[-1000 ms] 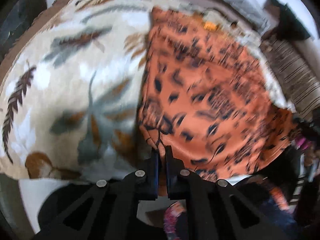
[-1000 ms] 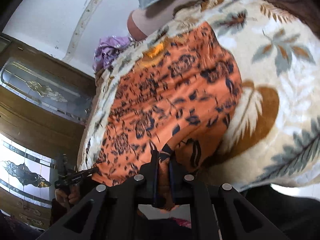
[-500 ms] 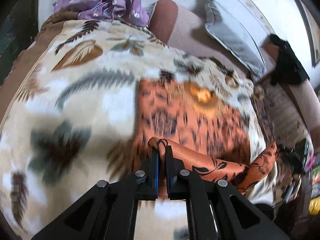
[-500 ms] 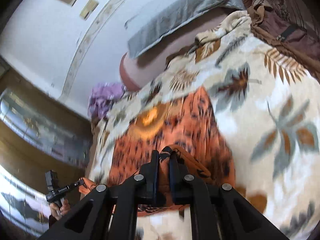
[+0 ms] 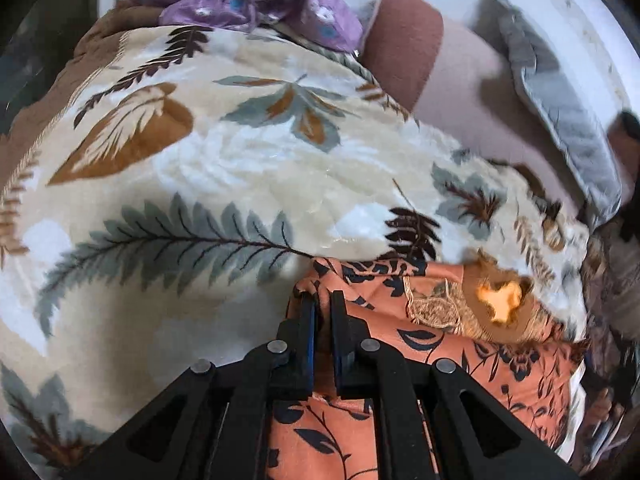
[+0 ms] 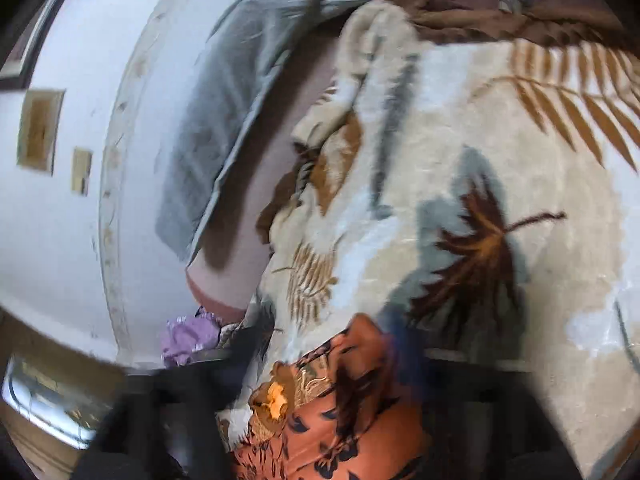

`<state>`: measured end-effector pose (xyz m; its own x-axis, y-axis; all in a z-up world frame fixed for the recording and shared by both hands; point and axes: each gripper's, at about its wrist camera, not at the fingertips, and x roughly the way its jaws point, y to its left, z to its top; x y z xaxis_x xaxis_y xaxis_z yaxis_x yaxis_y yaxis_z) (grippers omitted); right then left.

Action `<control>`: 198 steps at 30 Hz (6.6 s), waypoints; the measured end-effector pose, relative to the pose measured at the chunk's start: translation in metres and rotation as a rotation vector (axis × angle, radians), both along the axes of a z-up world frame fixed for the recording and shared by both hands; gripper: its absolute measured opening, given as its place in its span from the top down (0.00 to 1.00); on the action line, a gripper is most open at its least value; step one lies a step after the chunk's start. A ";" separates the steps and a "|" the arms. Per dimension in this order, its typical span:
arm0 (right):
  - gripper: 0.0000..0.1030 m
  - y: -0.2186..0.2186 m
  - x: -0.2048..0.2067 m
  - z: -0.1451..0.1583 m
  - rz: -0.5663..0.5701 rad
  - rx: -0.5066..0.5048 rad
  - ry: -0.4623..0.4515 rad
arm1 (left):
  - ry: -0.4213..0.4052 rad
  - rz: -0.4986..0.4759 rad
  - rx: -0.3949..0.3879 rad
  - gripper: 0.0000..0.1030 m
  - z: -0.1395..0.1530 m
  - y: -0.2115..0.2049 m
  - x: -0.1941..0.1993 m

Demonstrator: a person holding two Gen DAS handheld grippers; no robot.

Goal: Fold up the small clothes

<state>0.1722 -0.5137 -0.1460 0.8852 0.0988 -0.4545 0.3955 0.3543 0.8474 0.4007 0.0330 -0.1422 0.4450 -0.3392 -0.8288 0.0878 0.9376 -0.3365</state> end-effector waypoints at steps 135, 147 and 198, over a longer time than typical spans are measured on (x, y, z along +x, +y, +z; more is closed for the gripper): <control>0.43 0.197 -0.002 -0.010 0.617 -0.662 0.379 | -0.257 -0.092 0.523 0.19 -0.024 -0.062 -0.148; 0.43 0.206 -0.009 -0.013 0.667 -0.628 0.369 | -0.296 -0.073 0.518 0.19 -0.019 -0.064 -0.170; 0.43 0.164 -0.023 0.008 0.469 -0.511 0.284 | -0.328 -0.062 0.375 0.19 0.010 -0.072 -0.192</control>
